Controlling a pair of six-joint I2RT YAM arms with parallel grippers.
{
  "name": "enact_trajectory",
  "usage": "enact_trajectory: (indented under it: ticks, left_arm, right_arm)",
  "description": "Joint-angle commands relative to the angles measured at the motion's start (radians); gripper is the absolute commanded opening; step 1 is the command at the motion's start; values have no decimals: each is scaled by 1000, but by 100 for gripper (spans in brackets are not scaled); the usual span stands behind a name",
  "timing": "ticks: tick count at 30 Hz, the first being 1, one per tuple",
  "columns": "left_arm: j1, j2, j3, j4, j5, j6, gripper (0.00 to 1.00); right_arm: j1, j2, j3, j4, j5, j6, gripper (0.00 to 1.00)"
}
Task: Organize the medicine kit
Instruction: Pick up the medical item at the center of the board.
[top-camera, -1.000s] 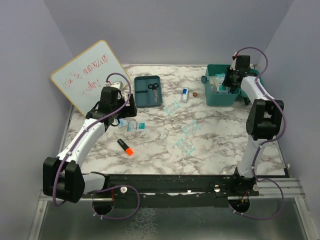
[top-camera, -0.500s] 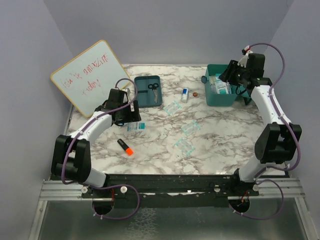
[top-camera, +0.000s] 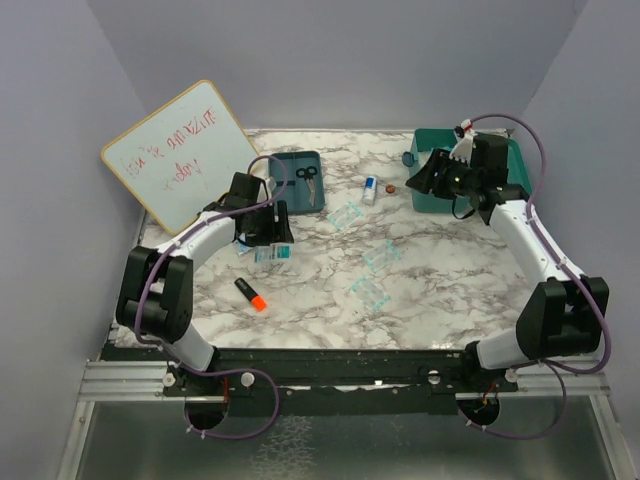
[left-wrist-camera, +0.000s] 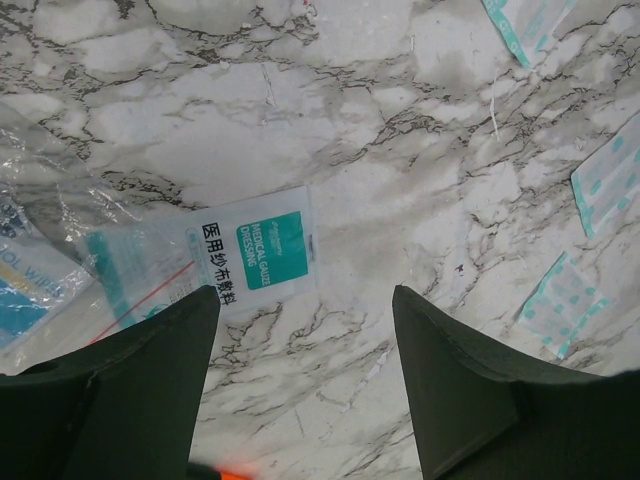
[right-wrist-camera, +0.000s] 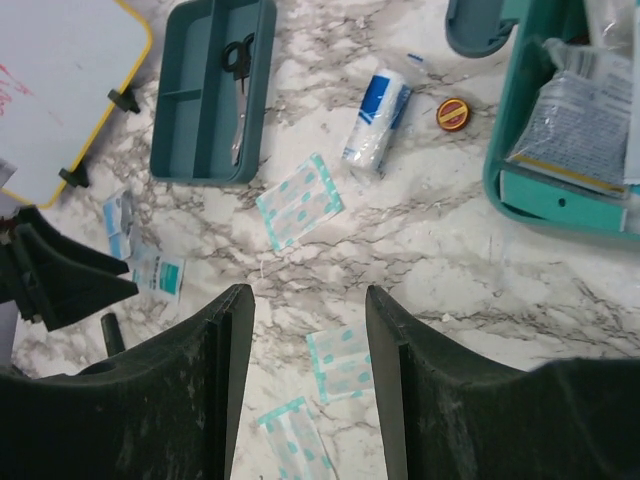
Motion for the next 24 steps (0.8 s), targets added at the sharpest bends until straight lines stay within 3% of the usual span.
enact_trajectory:
  ticks: [1,24]
  left_arm:
    - [-12,48,41,2,35,-14,72]
    - [-110,178,61,49,32,-87,72]
  right_arm:
    - [23,-52,-40,40,-32,16,54]
    - [31,-112,-111,55,-33,5,55]
